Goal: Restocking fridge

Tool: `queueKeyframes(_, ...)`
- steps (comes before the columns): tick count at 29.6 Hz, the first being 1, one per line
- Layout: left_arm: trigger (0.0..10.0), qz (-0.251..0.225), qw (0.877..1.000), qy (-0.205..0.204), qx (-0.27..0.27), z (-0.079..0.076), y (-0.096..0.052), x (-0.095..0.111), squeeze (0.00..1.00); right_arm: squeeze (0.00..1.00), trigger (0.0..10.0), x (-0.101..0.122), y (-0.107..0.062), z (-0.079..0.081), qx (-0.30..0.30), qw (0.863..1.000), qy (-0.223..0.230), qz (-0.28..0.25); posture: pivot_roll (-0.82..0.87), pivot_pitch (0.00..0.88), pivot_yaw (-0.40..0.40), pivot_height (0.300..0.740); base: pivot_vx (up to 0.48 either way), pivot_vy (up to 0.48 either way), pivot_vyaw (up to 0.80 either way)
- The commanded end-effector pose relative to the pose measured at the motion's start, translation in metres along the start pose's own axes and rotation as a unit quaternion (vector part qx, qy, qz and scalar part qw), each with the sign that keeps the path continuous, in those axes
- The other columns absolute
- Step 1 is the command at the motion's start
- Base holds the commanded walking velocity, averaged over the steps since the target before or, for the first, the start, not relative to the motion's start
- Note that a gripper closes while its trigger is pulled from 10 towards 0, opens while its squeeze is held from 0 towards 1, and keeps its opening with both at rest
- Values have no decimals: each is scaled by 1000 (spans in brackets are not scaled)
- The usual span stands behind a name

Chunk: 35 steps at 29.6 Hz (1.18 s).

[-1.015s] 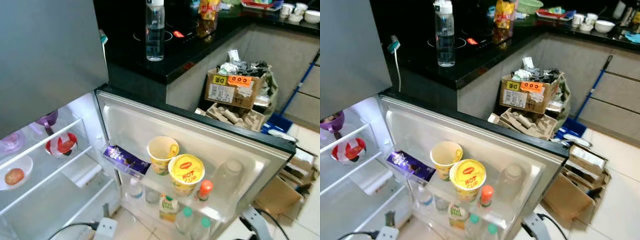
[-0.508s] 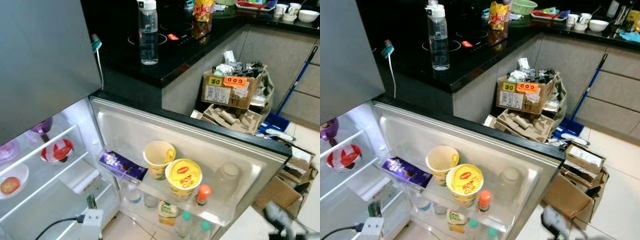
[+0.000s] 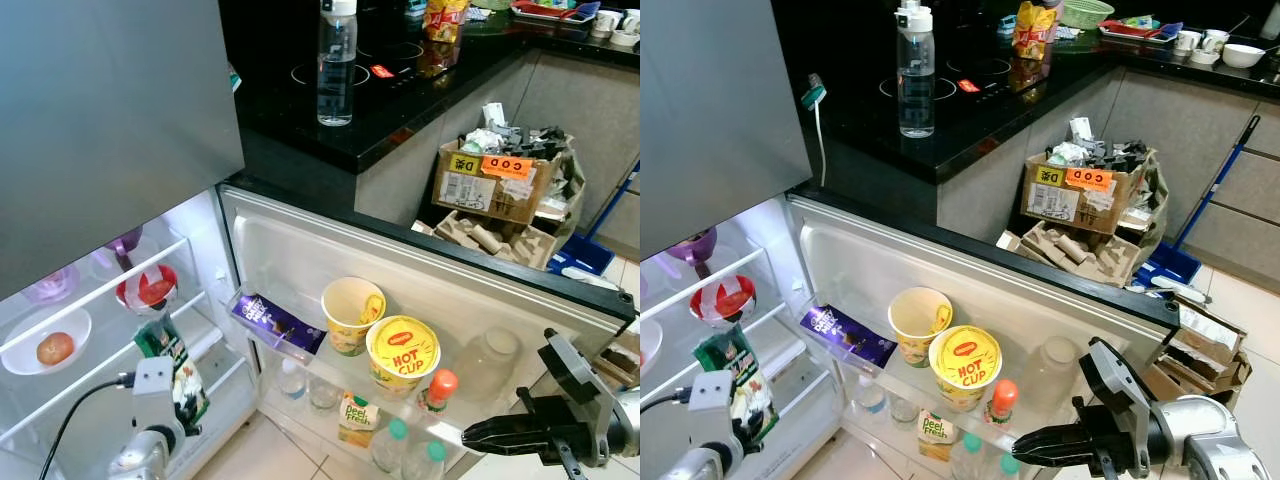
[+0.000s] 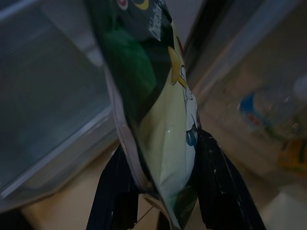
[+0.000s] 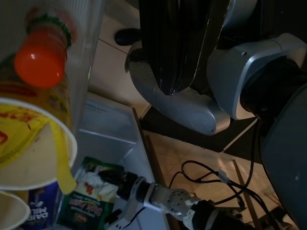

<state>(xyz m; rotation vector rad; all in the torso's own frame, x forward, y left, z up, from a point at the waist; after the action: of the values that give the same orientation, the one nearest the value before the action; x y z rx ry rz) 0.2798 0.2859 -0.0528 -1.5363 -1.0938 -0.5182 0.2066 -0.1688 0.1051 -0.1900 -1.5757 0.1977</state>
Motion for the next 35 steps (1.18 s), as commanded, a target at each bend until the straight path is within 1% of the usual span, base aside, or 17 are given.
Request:
queueKeyframes(1, 10000, -43, 999, 5, -23, -2, 1, 27, 0, 0, 10000, 3, 2, 1, 0, 1000, 0, -2, -87, 0, -17, 740, 0, 0, 0)
queueKeyframes(2, 10000, -58, 997, 0, -41, -4, 1, 37, 0, 0, 10000, 4, 3, 1, -3, 1000, 3, 2, -86, 0, -17, 740, 0, 0, 0)
queueKeyframes(3, 10000, -90, 994, -9, -65, -4, -1, 58, 0, 0, 10000, 4, 4, 0, -4, 1000, 5, 7, -85, 0, -18, 740, 0, 0, 0)
queueKeyframes(4, 10000, -98, 993, -11, -70, -4, -2, 64, 0, 0, 10000, 4, 4, 0, -4, 1000, 4, 8, -85, 0, -18, 740, 0, 0, 0)
queueKeyframes(11, 10000, -128, 987, -25, -97, 0, -7, 84, 0, 0, 10000, 8, 7, -2, -8, 1000, -2, 8, -83, 0, -17, 740, 0, 0, 0)
queueKeyframes(13, 10000, -134, 978, -38, -154, -3, -15, 94, 0, 0, 10000, 12, 10, -4, -10, 1000, -8, 8, -82, 0, -18, 740, 0, 0, 0)
queueKeyframes(14, 10000, -134, 978, -38, -154, -3, -15, 94, 0, 0, 10000, 12, 10, -4, -10, 1000, -8, 8, -82, 0, -18, 740, 0, 0, 0)
queueKeyframes(17, 10000, -105, 956, -36, -272, -14, -33, 97, 0, 0, 10000, 16, 15, -5, -6, 1000, -13, 6, -82, 0, -18, 740, 0, 0, 0)
queueKeyframes(19, 10000, -80, 944, -25, -319, -19, -41, 94, 0, 0, 10000, 16, 17, -5, -4, 1000, -14, 7, -76, 0, -22, 740, 0, 0, 0)
queueKeyframes(22, 10000, -17, 924, 6, -383, -26, -54, 80, 0, 0, 10000, 15, 20, -7, -4, 1000, -14, 12, -75, 0, -21, 740, 0, 0, 0)
queueKeyframes(23, 10000, -17, 924, 6, -383, -26, -54, 80, 0, 0, 10000, 15, 20, -7, -4, 1000, -14, 12, -75, 0, -21, 740, 0, 0, 0)
queueKeyframes(25, 10000, 10, 911, 22, -412, -29, -61, 76, 0, 0, 10000, 11, 23, -11, -14, 1000, -15, 23, -73, 0, -22, 740, 0, 0, 0)
queueKeyframes(26, 10000, 10, 911, 22, -412, -29, -61, 76, 0, 0, 10000, 11, 23, -11, -14, 1000, -15, 23, -73, 0, -22, 740, 0, 0, 0)
queueKeyframes(29, 10000, 41, 893, 58, -445, -34, -69, 75, 0, 0, 10000, 3, 26, -19, -34, 998, -17, 40, -71, 0, -22, 740, 0, 0, 0)
queueKeyframes(30, 10000, 41, 893, 58, -445, -34, -69, 75, 0, 0, 10000, 3, 26, -19, -34, 998, -17, 40, -71, 0, -22, 740, 0, 0, 0)
queueKeyframes(33, 10000, 42, 879, 76, -468, -39, -74, 85, 0, 0, 10000, 1, 28, -20, -38, 998, -18, 45, -74, 0, -19, 740, 0, 0, 0)
queueKeyframes(35, 10000, 41, 874, 81, -477, -41, -76, 89, 0, 0, 10000, 1, 28, -20, -38, 998, -18, 44, -74, 0, -19, 740, 0, 0, 0)
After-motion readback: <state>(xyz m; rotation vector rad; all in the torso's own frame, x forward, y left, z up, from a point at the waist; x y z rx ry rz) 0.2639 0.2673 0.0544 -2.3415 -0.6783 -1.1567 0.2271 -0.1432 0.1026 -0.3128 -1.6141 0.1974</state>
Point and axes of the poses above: a point about 5 cm out from each wrist's last joint towards the gripper, its own y axis pointing out of the wrist towards the gripper, its own x axis along the axis of the wrist's last joint, z = x × y, the point moved 6 cm from there along y, pointing out of the wrist towards the gripper, and after that the axes turned 12 degrees about -y, right-handed, at the moved point
